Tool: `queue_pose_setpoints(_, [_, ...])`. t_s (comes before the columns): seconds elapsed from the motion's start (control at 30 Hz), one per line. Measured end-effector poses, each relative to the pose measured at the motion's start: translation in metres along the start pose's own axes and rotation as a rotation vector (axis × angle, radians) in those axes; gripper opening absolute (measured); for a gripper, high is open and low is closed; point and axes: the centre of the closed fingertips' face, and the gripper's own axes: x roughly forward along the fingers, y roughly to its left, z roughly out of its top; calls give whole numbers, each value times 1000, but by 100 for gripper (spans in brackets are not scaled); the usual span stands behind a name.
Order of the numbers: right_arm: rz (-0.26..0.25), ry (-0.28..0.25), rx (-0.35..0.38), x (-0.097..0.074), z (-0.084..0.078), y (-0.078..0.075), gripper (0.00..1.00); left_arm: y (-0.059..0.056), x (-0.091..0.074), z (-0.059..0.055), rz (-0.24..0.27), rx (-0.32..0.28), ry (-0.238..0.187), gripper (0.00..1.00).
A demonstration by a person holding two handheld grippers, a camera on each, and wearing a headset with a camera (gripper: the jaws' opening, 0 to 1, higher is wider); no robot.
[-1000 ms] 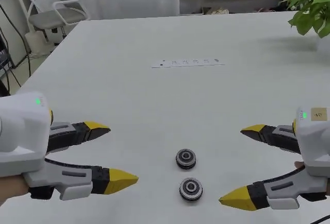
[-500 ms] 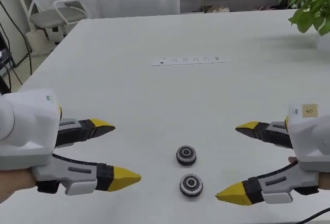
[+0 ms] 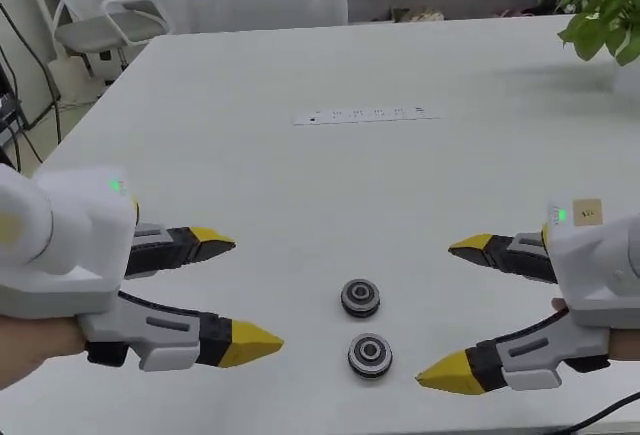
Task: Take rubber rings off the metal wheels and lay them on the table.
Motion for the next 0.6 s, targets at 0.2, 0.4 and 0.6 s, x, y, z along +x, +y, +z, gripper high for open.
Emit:
queue_pose_setpoints(0.2, [1, -5, -1, 1, 0, -2, 87, 0, 5, 1, -12, 11, 4, 67])
queue_pose_setpoints(0.4, [-1, -5, -16, 3, -1, -4, 85, 0, 10, 2, -27, 15, 8, 67])
queue_pose_setpoints(0.6, [5, -10, -19, 5, -2, -3, 82, -3, 16, 2, -52, 15, 11, 67])
